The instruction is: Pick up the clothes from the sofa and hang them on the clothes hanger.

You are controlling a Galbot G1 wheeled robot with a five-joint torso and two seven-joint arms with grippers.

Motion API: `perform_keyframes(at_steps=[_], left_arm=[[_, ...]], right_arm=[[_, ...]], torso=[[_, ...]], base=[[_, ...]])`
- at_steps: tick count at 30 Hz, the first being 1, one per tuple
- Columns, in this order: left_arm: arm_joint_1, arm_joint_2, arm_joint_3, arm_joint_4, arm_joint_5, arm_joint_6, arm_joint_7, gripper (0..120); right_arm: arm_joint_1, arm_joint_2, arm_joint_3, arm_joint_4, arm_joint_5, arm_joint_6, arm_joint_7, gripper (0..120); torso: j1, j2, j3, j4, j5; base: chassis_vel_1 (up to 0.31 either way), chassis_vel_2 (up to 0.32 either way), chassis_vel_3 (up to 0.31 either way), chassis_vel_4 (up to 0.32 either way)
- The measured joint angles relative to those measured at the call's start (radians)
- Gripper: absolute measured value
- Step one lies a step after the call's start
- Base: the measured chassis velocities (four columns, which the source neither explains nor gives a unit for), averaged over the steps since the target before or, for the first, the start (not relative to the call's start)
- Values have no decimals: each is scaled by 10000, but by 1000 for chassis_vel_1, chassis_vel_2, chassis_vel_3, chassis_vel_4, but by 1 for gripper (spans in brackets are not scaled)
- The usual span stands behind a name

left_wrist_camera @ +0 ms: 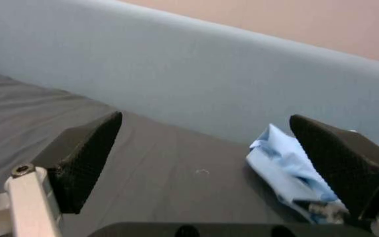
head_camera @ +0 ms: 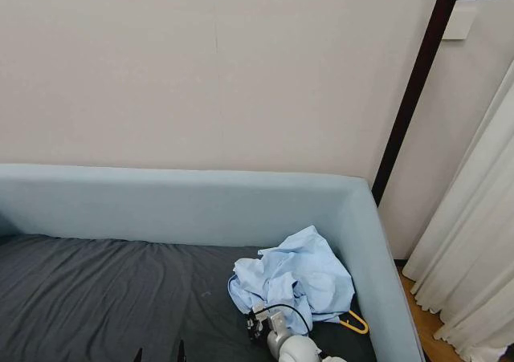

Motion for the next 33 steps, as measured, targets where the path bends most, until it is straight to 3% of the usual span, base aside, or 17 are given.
perform_keyframes(at_steps=[3,4,7,9,10,12,16,23,29,33], left_arm=[[-103,77,2,89,-65,21,-28,100],[-103,77,2,89,-65,21,-28,100],[-323,260,1,169,-173,97,-46,100],[-323,260,1,169,-173,97,-46,100],[-474,410,-2,199,-252,195,-102,100],[-618,611,26,178,-356,345,-145,100],[-841,1059,135,34,-656,655,-149,100],[-1835,2336,638,203,-2033,1596,-102,100],[-3001,3022,1372,662,-2892,2025,200,100],[-3628,3253,2353,974,-3550,2023,650,100]], right_arm=[[-100,-732,77,1693,432,-23,482,0],[-100,-732,77,1693,432,-23,482,0],[71,-1649,234,3821,916,23,1387,0],[71,-1649,234,3821,916,23,1387,0],[387,-2281,471,5000,1357,-7,1550,0],[712,-2938,660,5996,1820,-132,1595,0],[1141,-3849,933,7006,2403,-305,1572,0],[884,-4759,1436,7876,2623,-407,1452,0],[910,-4881,1525,7972,2665,-425,1432,0],[1710,-4622,830,7533,2784,-399,1335,0]], torso=[[0,0,0,-1,-2],[0,0,0,-1,-2],[0,0,0,1,1],[0,0,0,1,1],[0,0,-1,0,-5],[0,0,0,0,-1],[0,1,-1,0,-4],[0,0,0,0,-1],[1,0,0,-5,-3],[1,-1,0,5,0]], base=[[0,0,0,0],[0,0,0,0],[0,0,0,0],[0,0,0,0],[0,0,0,0],[0,0,0,0],[0,0,0,0],[0,0,0,0],[0,0,0,0],[0,0,0,0]])
